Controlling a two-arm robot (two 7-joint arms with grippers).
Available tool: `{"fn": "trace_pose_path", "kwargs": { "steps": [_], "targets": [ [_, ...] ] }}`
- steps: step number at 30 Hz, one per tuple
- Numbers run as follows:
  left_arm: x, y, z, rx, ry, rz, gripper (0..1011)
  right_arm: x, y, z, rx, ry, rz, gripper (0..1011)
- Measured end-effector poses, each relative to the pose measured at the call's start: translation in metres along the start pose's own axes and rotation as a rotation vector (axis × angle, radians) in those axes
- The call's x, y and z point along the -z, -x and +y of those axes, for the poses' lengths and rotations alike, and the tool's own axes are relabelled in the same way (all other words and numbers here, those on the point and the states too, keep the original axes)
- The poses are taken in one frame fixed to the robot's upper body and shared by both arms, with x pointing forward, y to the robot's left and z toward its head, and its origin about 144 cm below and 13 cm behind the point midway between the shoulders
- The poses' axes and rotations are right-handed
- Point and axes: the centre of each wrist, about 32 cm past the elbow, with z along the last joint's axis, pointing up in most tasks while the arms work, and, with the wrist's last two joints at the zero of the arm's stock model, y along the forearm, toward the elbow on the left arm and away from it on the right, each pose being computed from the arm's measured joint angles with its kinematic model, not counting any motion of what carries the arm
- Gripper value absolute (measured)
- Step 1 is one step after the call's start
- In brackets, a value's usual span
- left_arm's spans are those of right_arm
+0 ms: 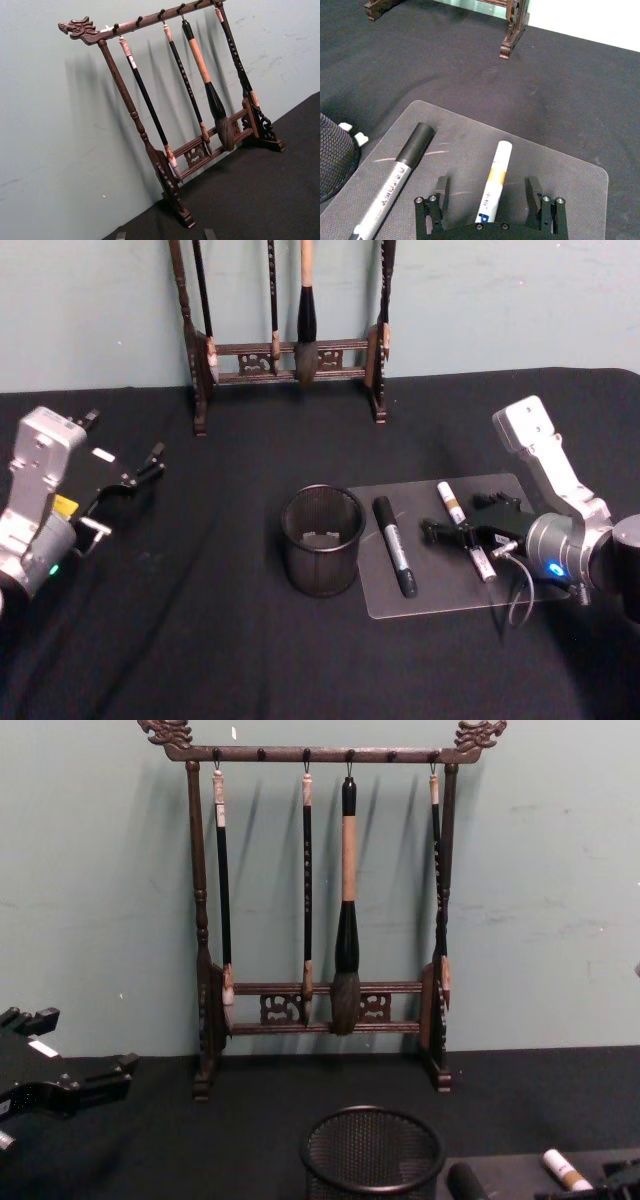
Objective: Pick up the water-based marker from the table and place it into the pen holder.
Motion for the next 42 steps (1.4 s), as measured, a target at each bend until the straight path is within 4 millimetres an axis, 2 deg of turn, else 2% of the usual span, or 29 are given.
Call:
{"fn": "trace_pose_path", "kwargs": {
  "steps": [5, 11, 20, 21, 25, 26, 28, 29, 32, 36, 42],
  "targets": [
    [0.0, 0.0, 0.0, 0.0, 0.0, 0.0, 1001, -0.0001, 0.0, 0.0, 0.0, 0.0, 0.0, 1000],
    [0.0, 0.0, 0.0, 0.0, 0.0, 0.0, 1001, 0.0, -0.0001, 0.0, 0.001, 0.0, 0.0, 882],
    [0.0, 0.0, 0.0, 0.0, 0.0, 0.0, 1001, 0.0, -0.0001, 0.0, 0.001, 0.0, 0.001, 607],
    [0.0, 0.0, 0.0, 0.0, 0.0, 0.0, 1001, 0.0, -0.0001, -0.0001, 0.001, 0.0, 0.001, 547],
    [0.0, 0.0, 0.0, 0.0, 0.0, 0.0, 1001, 0.0, -0.0001, 0.0, 0.001, 0.0, 0.001, 466],
    [0.0, 0.0, 0.0, 0.0, 0.0, 0.0, 1001, 0.0, -0.0001, 0.0, 0.001, 0.0, 0.002, 400],
    [0.0, 0.0, 0.0, 0.0, 0.0, 0.0, 1001, 0.0, -0.0001, 0.0, 0.001, -0.001, 0.002, 362],
    [0.0, 0.0, 0.0, 0.0, 0.0, 0.0, 1001, 0.0, -0.0001, 0.0, 0.001, -0.001, 0.002, 303],
    [0.0, 0.0, 0.0, 0.0, 0.0, 0.0, 1001, -0.0001, -0.0001, 0.0, 0.0, -0.001, 0.002, 224],
    [0.0, 0.0, 0.0, 0.0, 0.0, 0.0, 1001, -0.0001, -0.0001, 0.0, 0.0, -0.001, 0.002, 177],
    [0.0, 0.0, 0.0, 0.0, 0.0, 0.0, 1001, -0.0001, -0.0001, -0.0001, 0.0, -0.001, 0.002, 177]
  ]
}}
